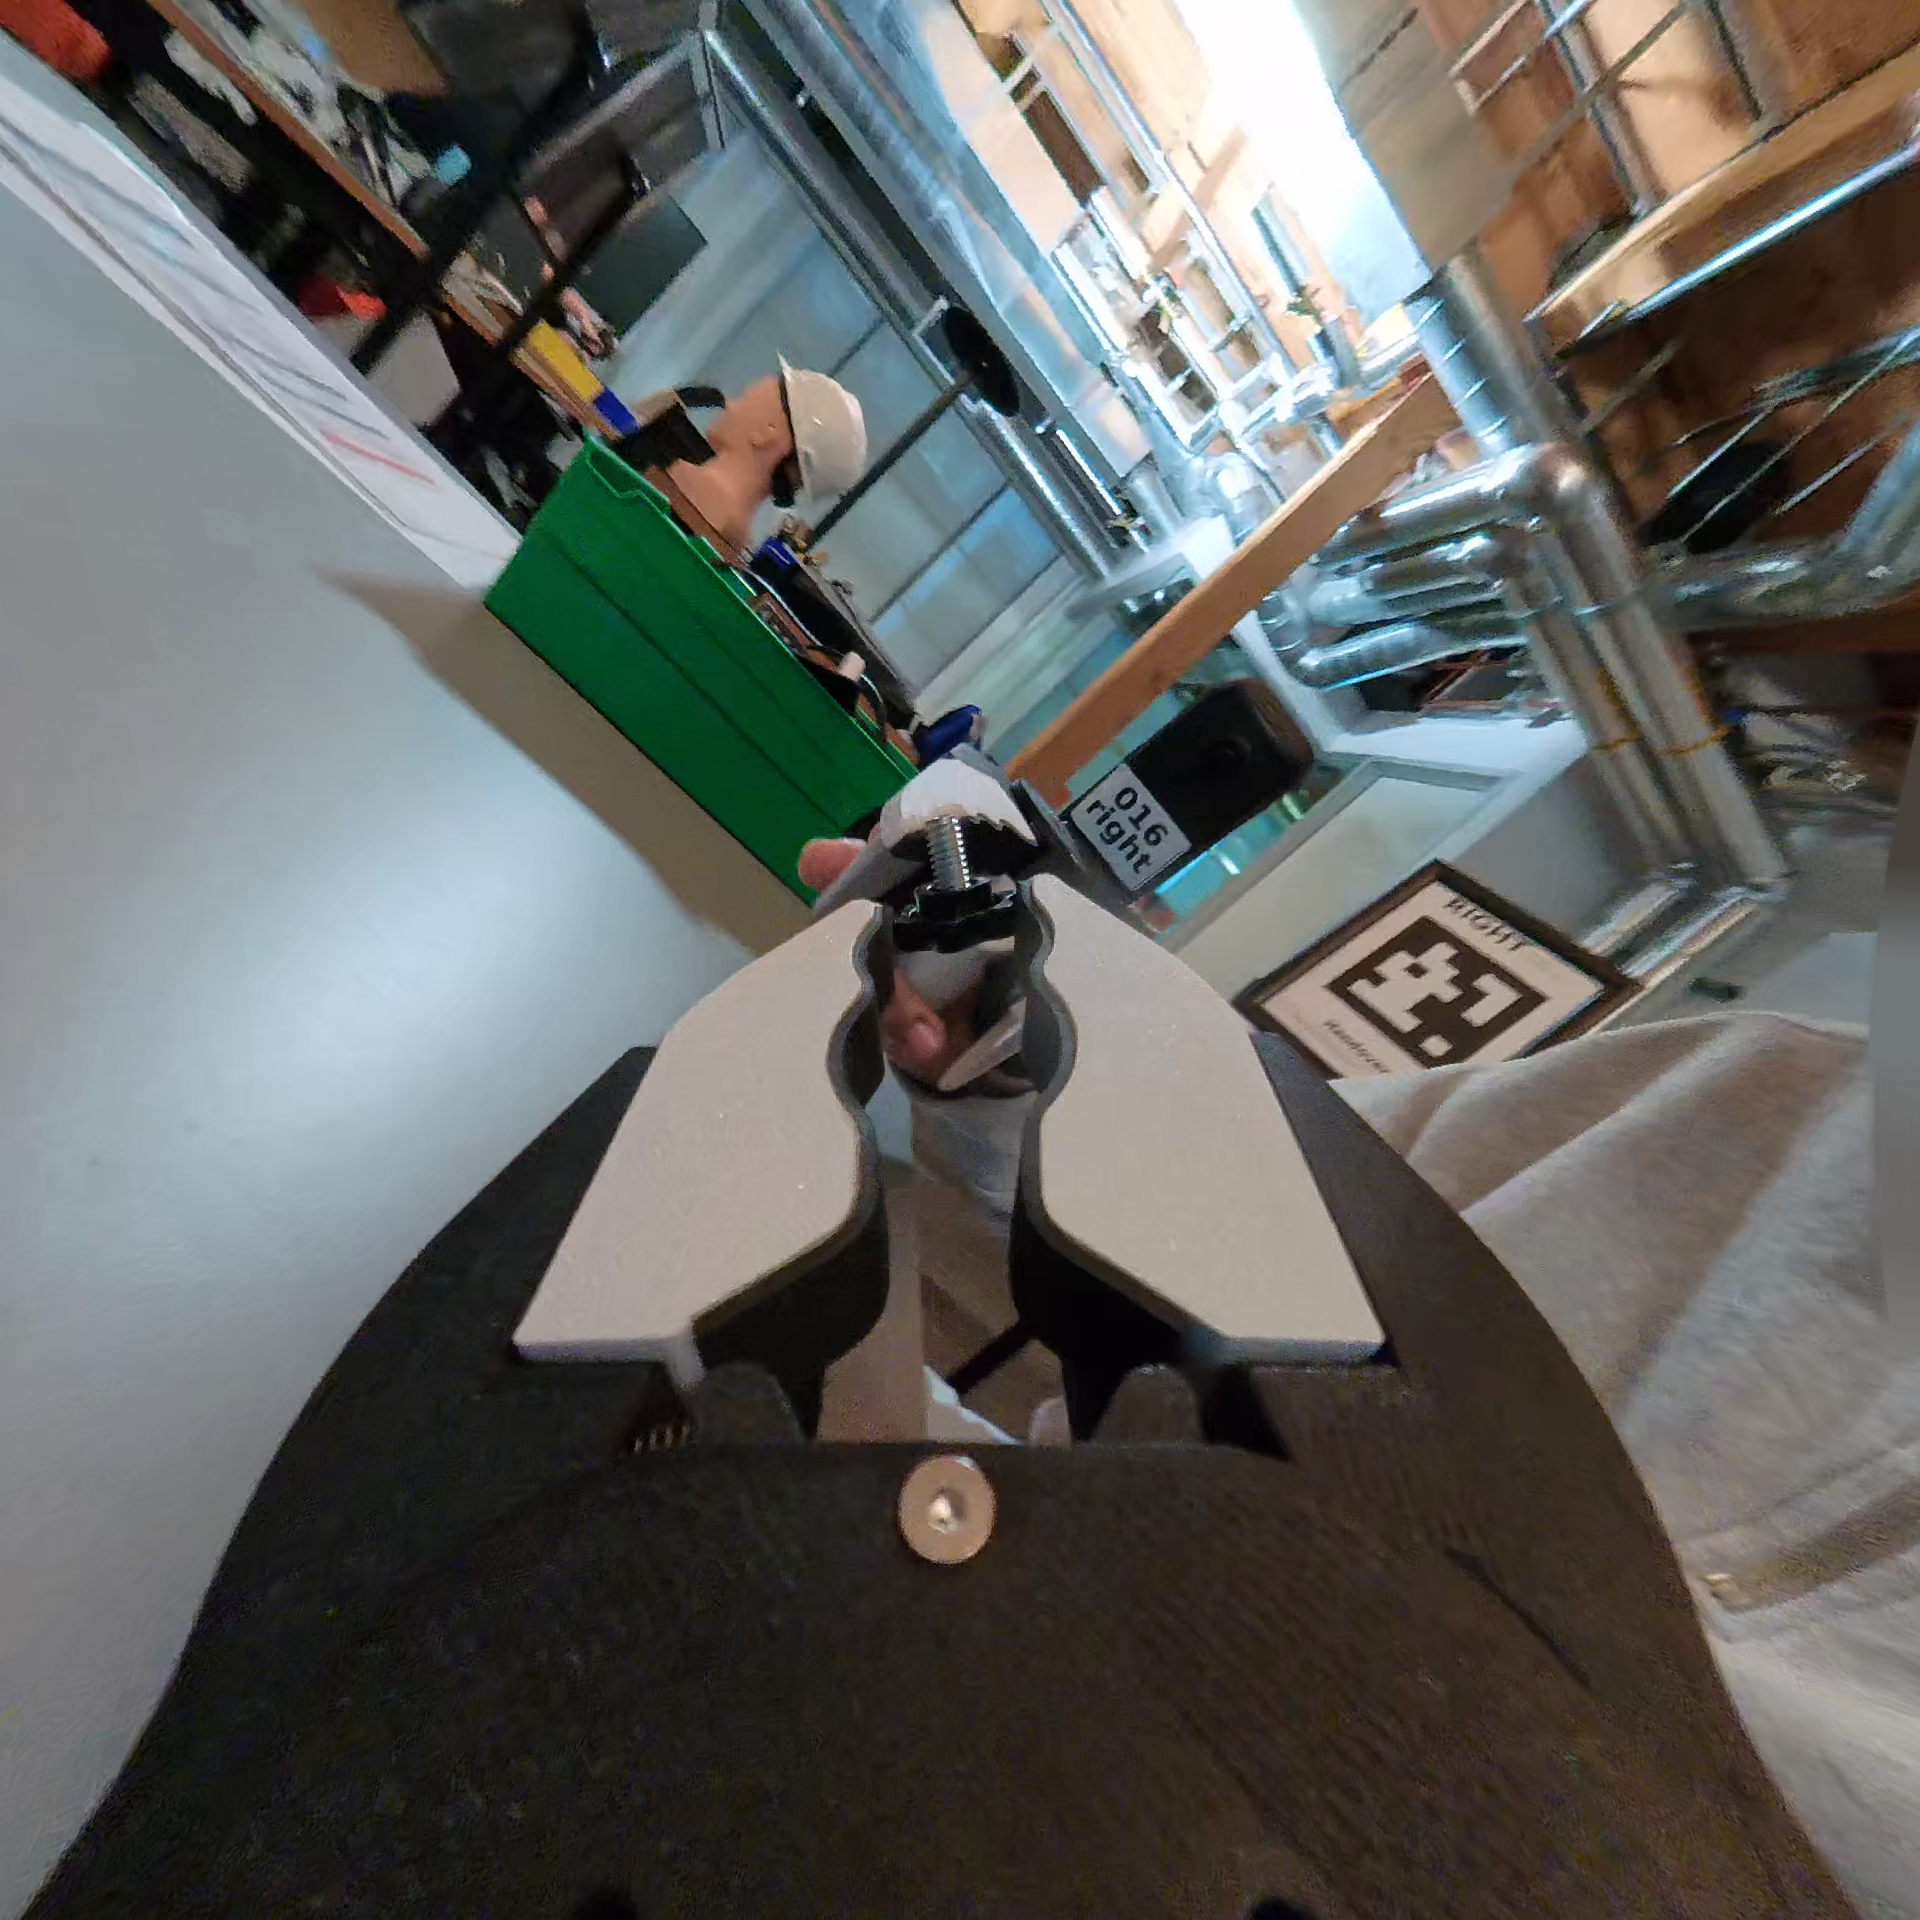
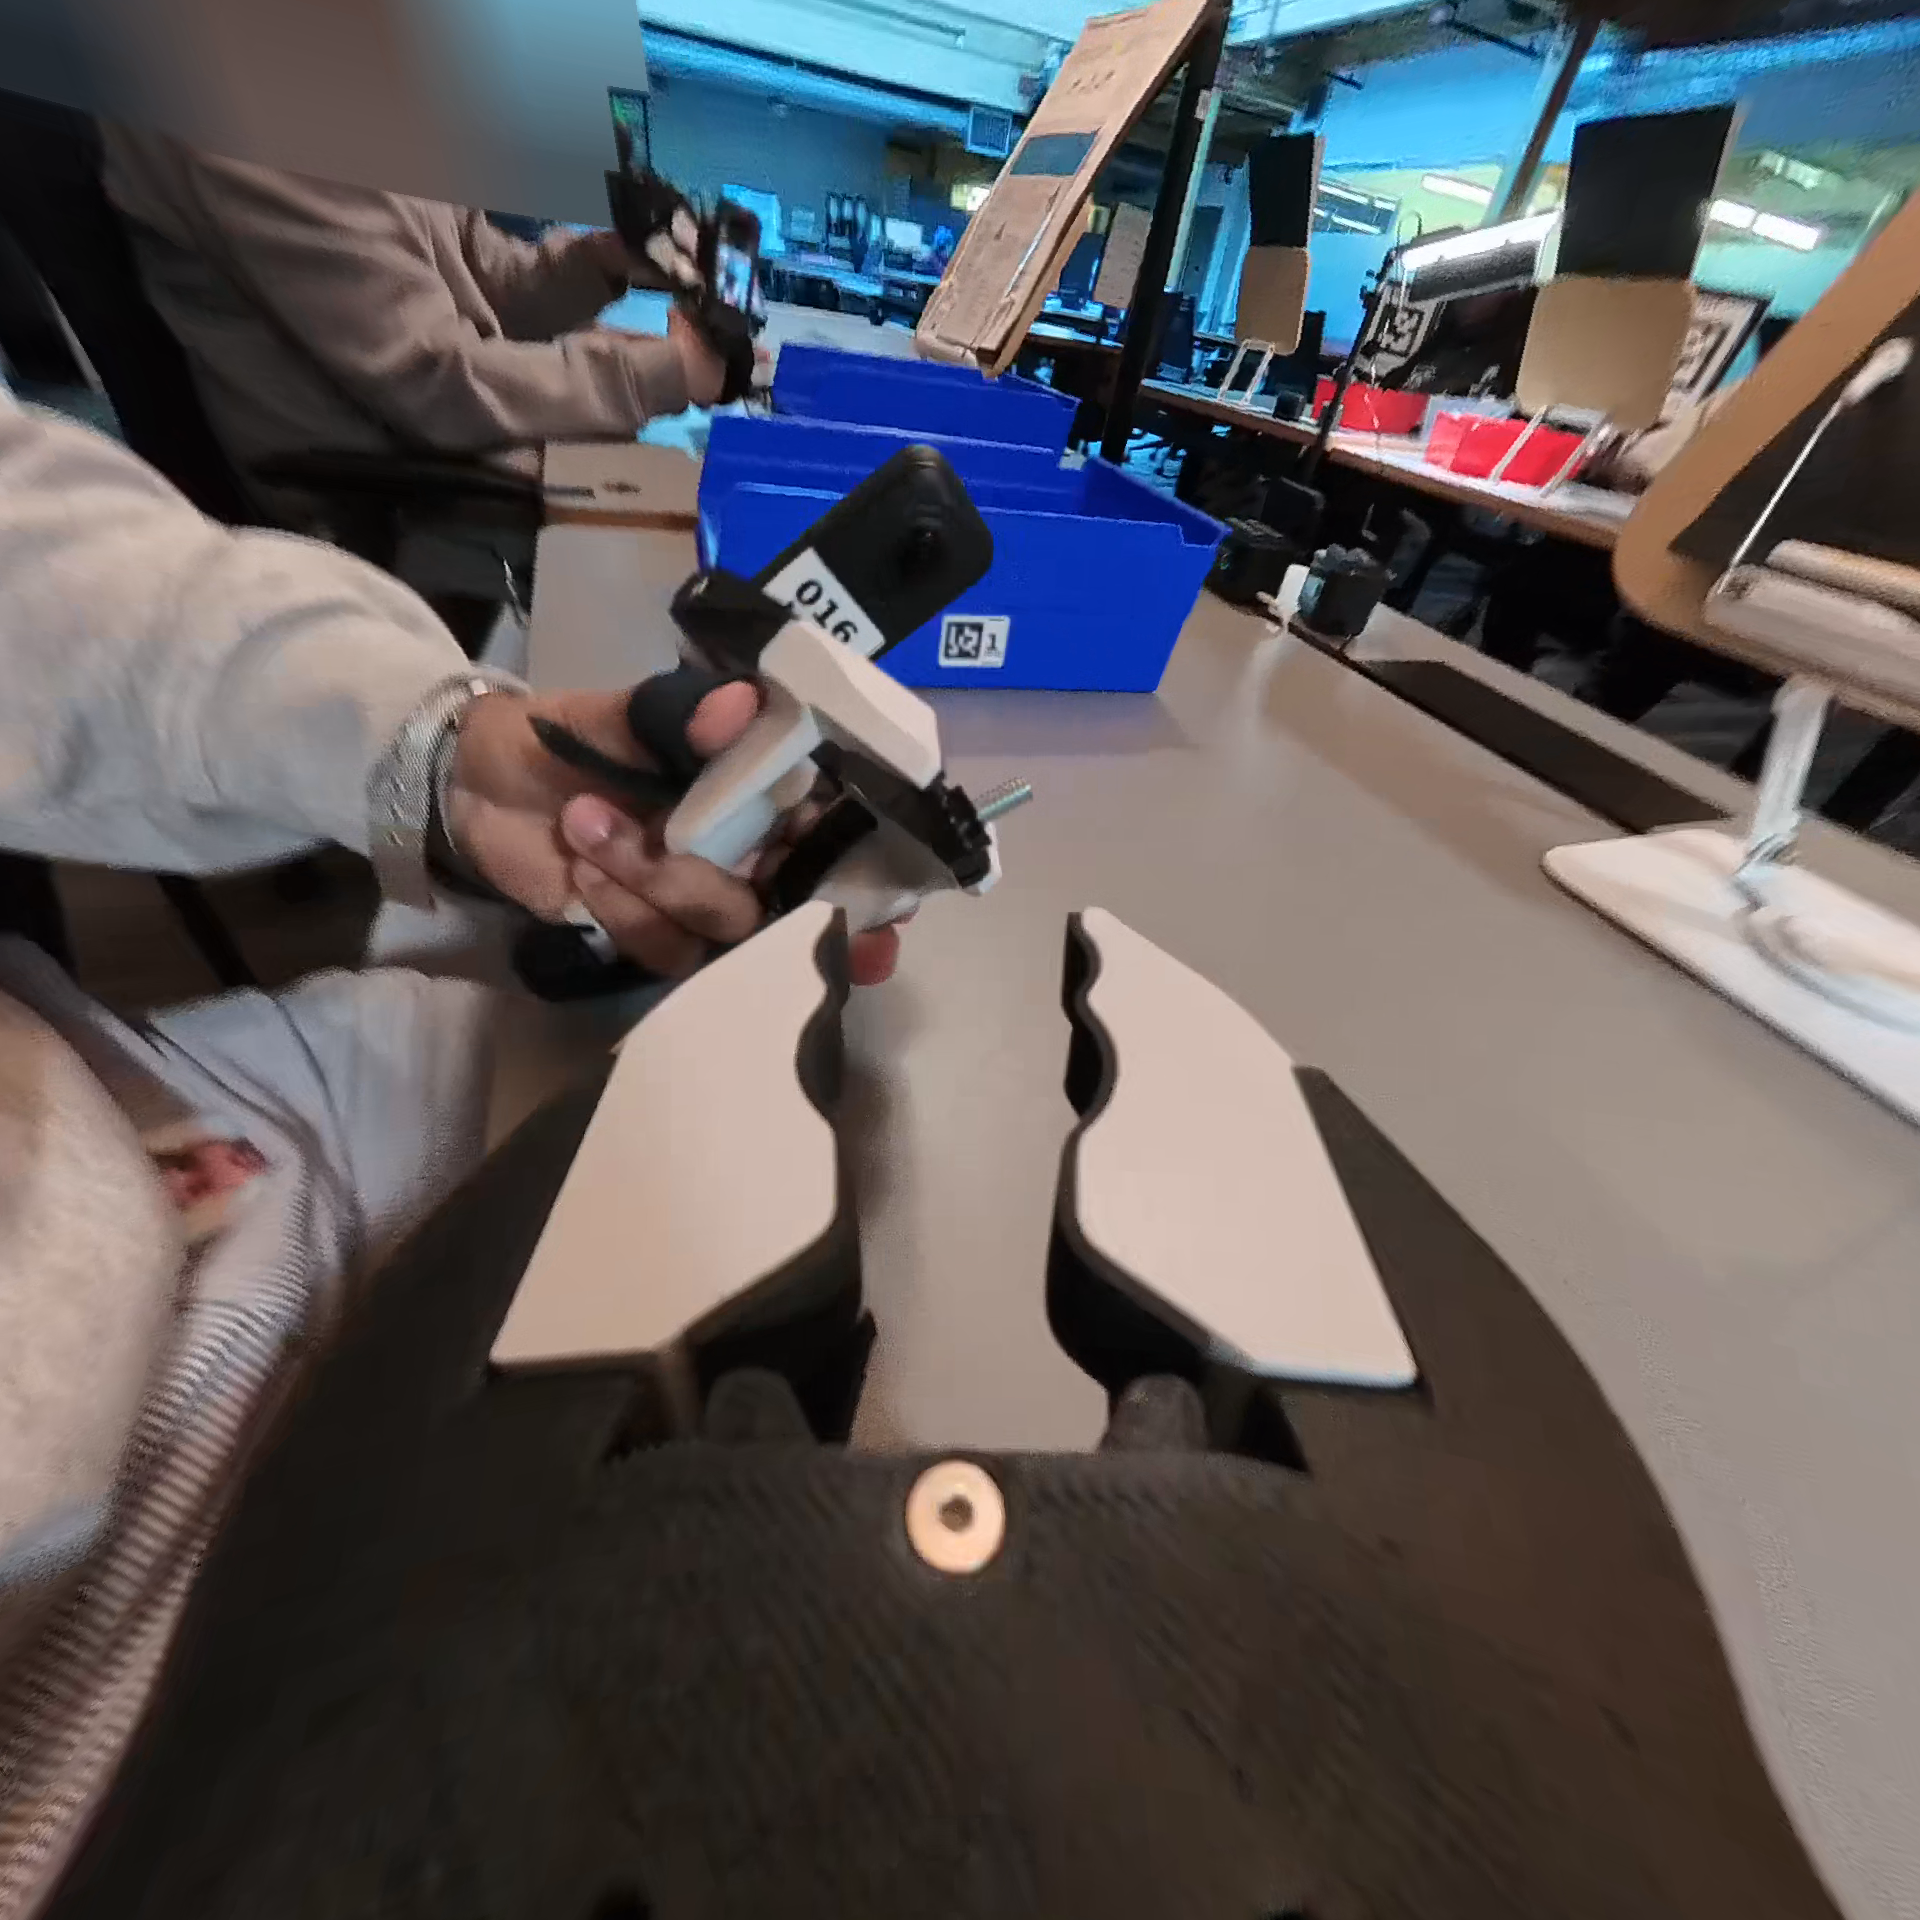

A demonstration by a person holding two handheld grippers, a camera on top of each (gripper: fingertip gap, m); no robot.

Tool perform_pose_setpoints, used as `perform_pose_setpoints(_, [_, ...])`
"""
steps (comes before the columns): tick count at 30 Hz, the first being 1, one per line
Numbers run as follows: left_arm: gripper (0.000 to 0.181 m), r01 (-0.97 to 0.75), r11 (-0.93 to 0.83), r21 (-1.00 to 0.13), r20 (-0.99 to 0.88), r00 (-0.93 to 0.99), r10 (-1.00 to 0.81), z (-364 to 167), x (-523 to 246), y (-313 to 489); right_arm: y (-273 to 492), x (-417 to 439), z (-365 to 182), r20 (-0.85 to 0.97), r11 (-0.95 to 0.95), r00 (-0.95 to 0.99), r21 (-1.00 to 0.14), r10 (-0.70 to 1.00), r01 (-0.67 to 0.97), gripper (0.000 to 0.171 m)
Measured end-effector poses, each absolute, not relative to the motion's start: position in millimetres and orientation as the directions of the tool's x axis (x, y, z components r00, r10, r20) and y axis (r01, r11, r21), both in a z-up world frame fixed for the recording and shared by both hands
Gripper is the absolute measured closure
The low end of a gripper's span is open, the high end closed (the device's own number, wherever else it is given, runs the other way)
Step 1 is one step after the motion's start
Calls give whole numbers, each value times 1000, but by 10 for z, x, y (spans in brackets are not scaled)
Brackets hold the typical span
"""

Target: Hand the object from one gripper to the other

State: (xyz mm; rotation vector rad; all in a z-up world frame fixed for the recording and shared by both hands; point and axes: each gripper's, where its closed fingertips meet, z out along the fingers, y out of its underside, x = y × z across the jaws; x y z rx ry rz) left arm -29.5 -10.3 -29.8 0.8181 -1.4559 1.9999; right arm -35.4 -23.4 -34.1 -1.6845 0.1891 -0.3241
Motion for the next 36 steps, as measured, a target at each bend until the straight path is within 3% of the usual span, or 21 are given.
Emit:
perform_pose_setpoints(1, [160, -692, -289, -662, 712, -701, 46, -280, -289, -92, -232, -347, -318, 35, -104, 951, -995, -309, 3, 133])
perform_pose_setpoints(6, [160, -573, -271, -773, 605, -795, -44, -256, -325, -121, -272, -332, -141, -272, 109, 930, -961, -246, -253, 143])
perform_pose_setpoints(10, [160, -465, -209, -860, 492, -864, -106, -277, -408, -200, -305, -317, -95, -365, 175, 909, -927, -201, -333, 146])
perform_pose_setpoints(19, [159, -338, -171, -926, 362, -922, -139, -252, -550, -306, -166, -464, -120, -394, 154, 912, -914, -115, -375, 165])
perform_pose_setpoints(26, [159, -350, -182, -919, 374, -920, -118, -233, -574, -312, -175, -484, -104, -400, 143, 912, -911, -89, -386, 165])
perform_pose_setpoints(29, [142, -375, -181, -909, 397, -912, -103, -244, -577, -322, -200, -484, -72, -393, 156, 916, -913, -79, -378, 165])
perform_pose_setpoints(32, [139, -412, -180, -893, 427, -903, -52, -241, -619, -336, -233, -490, -51, -382, 160, 922, -916, -64, -368, 165])
perform_pose_setpoints(36, [140, -496, -170, -852, 490, -868, 78, -205, -734, -357, -284, -724, 122, -350, 189, 927, -910, 133, -370, 166])
